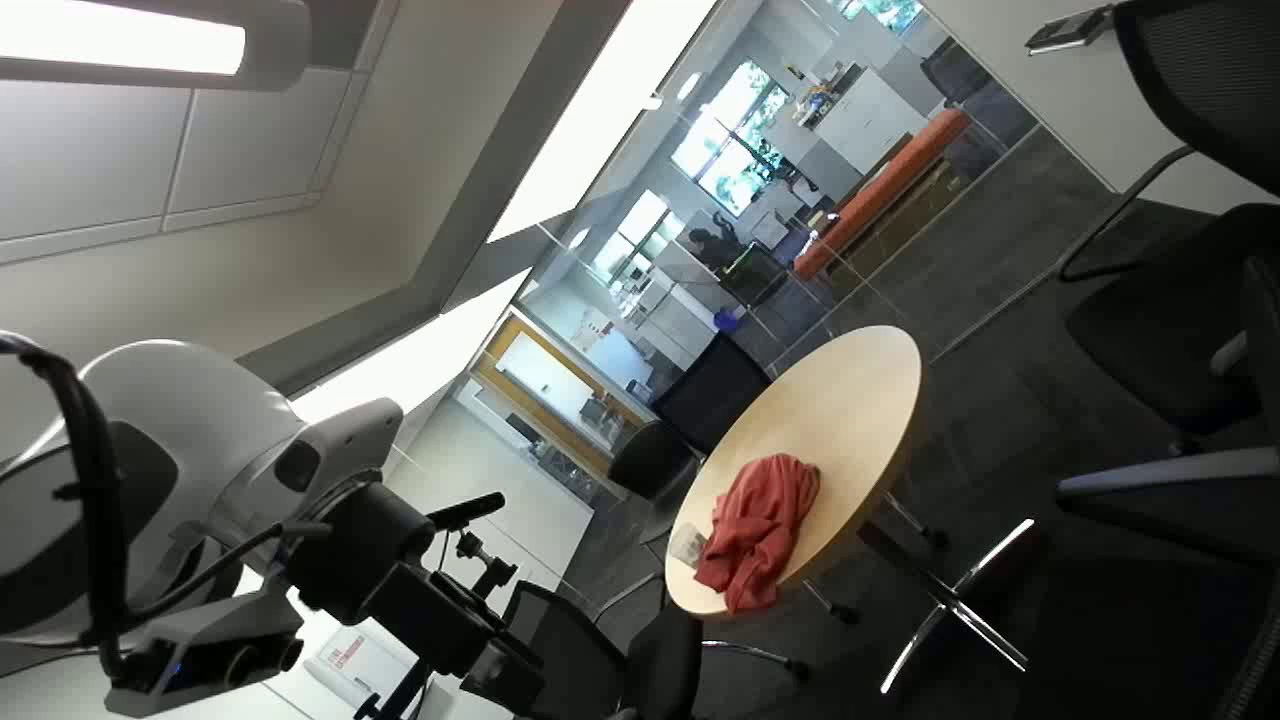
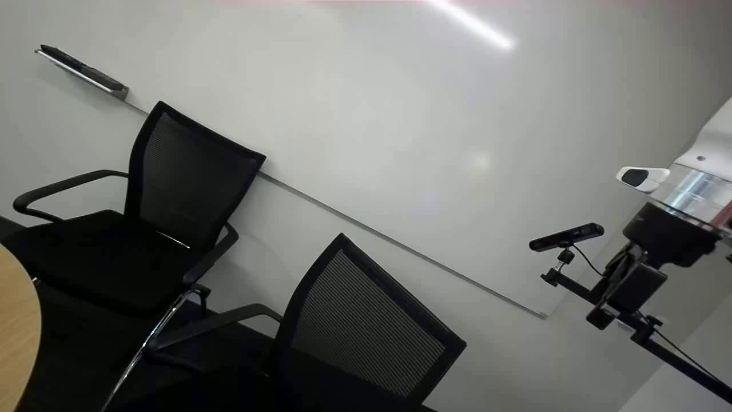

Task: Push the black chair on the right forward

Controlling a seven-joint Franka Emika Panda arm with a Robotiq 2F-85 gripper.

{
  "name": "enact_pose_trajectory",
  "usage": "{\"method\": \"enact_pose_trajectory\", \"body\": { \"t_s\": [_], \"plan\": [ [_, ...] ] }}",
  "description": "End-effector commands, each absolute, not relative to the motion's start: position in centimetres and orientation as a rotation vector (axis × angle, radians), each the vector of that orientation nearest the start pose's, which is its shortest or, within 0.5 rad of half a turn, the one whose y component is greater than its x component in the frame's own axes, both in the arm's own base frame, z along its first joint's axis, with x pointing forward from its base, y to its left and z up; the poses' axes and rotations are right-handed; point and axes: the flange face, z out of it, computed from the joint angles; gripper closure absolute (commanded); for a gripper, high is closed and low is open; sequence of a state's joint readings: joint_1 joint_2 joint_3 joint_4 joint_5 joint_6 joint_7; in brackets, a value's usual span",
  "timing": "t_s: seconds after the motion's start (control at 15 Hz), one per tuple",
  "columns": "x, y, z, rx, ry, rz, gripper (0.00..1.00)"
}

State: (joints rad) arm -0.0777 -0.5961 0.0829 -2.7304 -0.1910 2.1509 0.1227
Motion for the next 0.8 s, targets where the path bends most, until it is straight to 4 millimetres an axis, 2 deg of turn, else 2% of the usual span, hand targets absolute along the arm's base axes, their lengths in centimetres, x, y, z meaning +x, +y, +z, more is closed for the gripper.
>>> {"method": "enact_pose_trajectory", "body": {
  "t_s": [0.0, 0.33, 0.47, 0.67, 0.73],
  "plan": [
    [35.0, -0.8, 40.1, -3.347, 0.046, -0.039, 0.0],
    [35.5, -0.7, 40.2, -3.35, 0.027, -0.064, 0.0],
    [36.9, -0.7, 40.5, -3.349, -0.012, -0.11, 0.0],
    [40.5, -1.4, 41.4, -3.332, -0.052, -0.223, 0.0],
    [42.3, -2.2, 41.6, -3.318, -0.044, -0.246, 0.0]
  ]
}}
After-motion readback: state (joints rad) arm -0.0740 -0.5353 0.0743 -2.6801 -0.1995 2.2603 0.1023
